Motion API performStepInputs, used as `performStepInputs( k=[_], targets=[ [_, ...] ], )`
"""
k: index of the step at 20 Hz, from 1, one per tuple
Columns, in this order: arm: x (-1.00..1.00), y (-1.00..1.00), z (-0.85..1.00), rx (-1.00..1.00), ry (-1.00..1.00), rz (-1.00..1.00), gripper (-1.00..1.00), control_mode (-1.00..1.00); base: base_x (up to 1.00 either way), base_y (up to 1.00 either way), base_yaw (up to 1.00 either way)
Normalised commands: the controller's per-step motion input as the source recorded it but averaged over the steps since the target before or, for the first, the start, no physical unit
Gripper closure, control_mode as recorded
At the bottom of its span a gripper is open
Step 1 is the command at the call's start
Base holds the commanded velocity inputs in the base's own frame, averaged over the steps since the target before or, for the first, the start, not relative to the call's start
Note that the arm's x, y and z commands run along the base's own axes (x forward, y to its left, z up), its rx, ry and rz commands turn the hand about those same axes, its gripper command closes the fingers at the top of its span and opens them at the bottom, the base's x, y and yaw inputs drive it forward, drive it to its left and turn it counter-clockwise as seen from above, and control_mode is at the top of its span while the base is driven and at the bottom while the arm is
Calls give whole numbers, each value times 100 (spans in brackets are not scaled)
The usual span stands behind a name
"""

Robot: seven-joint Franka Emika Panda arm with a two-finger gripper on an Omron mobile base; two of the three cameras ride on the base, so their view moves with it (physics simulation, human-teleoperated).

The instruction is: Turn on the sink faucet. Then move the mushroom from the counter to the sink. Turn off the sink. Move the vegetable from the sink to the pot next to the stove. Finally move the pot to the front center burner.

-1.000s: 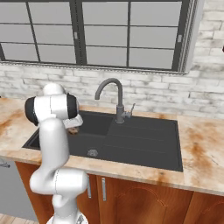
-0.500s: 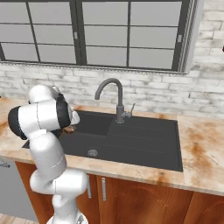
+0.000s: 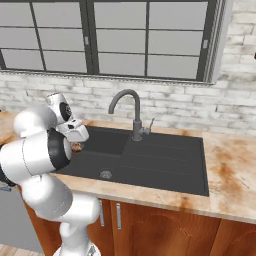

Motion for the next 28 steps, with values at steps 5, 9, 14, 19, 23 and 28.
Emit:
performStepInputs(
  k=[5, 9, 14, 19, 23, 28],
  targets=[
    [0, 0, 0, 0, 0, 0, 100, 100, -10, -2, -7],
    [0, 0, 0, 0, 0, 0, 100, 100, -27, -17, -22],
    [0, 0, 0, 0, 0, 0, 100, 100, -31, -32, -39],
    [0, 0, 0, 0, 0, 0, 100, 100, -36, -43, -46],
    [0, 0, 0, 0, 0, 0, 100, 100, -31, -40, -48],
    [0, 0, 0, 0, 0, 0, 100, 100, -24, -34, -51]
  ],
)
